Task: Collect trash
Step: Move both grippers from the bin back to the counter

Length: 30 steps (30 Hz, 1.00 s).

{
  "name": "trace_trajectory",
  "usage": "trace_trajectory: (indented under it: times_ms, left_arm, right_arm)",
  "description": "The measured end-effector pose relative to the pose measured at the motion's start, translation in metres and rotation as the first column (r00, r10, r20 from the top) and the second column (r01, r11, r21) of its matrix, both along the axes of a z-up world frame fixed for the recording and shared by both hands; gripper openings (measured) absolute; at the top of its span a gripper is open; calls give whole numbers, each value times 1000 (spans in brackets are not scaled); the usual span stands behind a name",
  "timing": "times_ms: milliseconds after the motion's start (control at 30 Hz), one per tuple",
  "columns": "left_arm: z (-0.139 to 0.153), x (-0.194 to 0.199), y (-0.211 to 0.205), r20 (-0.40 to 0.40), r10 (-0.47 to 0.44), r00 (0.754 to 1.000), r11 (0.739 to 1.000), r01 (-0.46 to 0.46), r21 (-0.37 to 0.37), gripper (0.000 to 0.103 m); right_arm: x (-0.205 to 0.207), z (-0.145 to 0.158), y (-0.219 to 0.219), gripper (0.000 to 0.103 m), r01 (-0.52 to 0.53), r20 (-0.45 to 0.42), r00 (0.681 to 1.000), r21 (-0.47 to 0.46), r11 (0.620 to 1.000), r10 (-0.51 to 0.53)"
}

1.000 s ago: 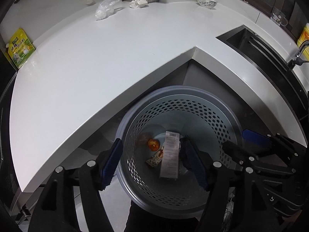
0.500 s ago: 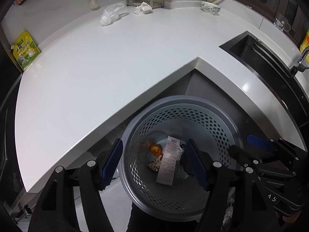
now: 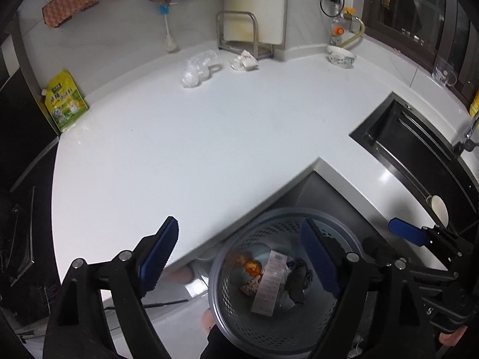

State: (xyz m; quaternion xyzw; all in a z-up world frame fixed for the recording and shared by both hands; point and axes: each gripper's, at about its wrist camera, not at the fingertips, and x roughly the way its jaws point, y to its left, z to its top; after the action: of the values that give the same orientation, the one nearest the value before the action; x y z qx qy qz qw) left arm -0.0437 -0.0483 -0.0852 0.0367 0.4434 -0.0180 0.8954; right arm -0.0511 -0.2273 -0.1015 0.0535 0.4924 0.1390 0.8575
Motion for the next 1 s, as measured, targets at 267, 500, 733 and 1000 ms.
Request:
trace_trajectory:
  times_ms: [267, 500, 733, 1000]
  left_arm:
    - [23, 29, 28, 57, 18, 998, 1000, -17, -22, 88]
    - [39, 93, 68, 83, -15, 996, 999, 18, -33, 88]
    - [47, 169, 95, 118, -78, 990, 997, 80, -14, 89]
    - [38, 244, 113, 126, -115, 985, 992, 120, -29, 91]
  right_arm:
    - [43, 18, 12, 60, 23, 38, 999, -1, 1000, -23]
    - [98, 30, 39, 61, 99, 74, 992, -1, 995, -98]
    - [161, 35, 61, 61, 181, 125, 976, 5, 983, -181]
    - [231, 25, 72, 62, 234, 137, 963, 6, 972, -232]
